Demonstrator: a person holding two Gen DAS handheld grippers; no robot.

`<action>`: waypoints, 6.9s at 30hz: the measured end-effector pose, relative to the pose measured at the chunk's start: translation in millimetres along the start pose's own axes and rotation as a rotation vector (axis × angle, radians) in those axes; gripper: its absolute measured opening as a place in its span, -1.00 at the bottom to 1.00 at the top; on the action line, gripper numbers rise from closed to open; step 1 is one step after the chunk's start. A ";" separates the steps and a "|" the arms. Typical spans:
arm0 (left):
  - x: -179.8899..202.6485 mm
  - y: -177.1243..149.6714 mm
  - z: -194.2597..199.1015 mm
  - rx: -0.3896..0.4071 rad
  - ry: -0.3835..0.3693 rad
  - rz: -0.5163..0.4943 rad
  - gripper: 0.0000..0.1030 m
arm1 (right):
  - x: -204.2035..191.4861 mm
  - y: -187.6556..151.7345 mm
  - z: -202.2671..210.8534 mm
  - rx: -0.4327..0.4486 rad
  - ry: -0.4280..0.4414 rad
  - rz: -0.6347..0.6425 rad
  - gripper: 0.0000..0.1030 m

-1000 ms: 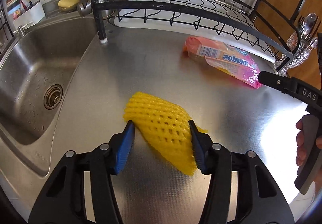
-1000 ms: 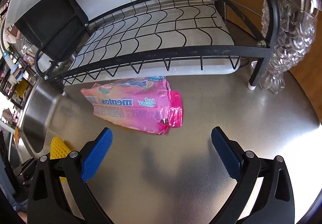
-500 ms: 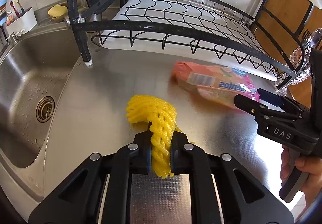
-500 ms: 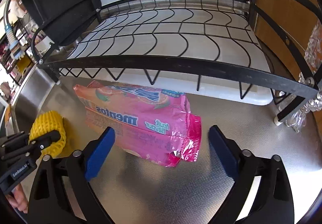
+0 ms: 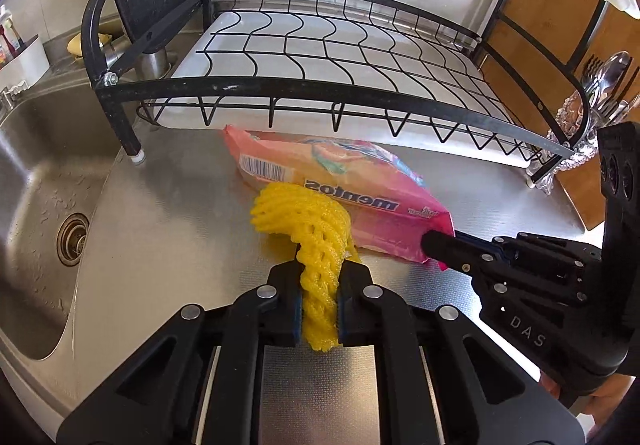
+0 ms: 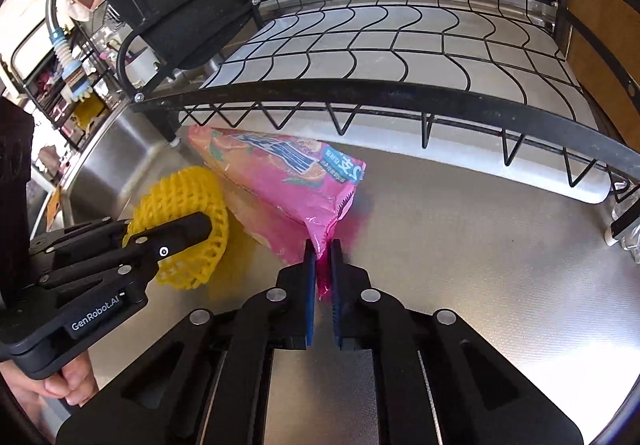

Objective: Collect trash

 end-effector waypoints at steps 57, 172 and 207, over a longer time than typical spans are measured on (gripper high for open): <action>-12.0 -458.0 -41.7 -0.346 -0.148 -0.122 -0.82 | -80.9 -449.7 -40.0 -0.346 -0.031 -0.441 -0.88; 29.3 -272.1 305.2 0.262 0.027 -0.143 0.85 | -114.0 -289.1 329.0 0.308 -0.459 -0.426 0.94; 31.8 -260.3 314.0 0.298 0.024 -0.133 0.85 | -109.3 -277.1 337.9 0.338 -0.451 -0.423 0.94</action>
Point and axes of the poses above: each gripper's, at about its wrist camera, not at the fingertips, and z roughly against the way its jaws point, x to its right, y to its top, the point moved 10 cm from there along -z, roughly the way its jaws point, and after that the axes turned 15 degrees about -x, right-handed, at the moved point
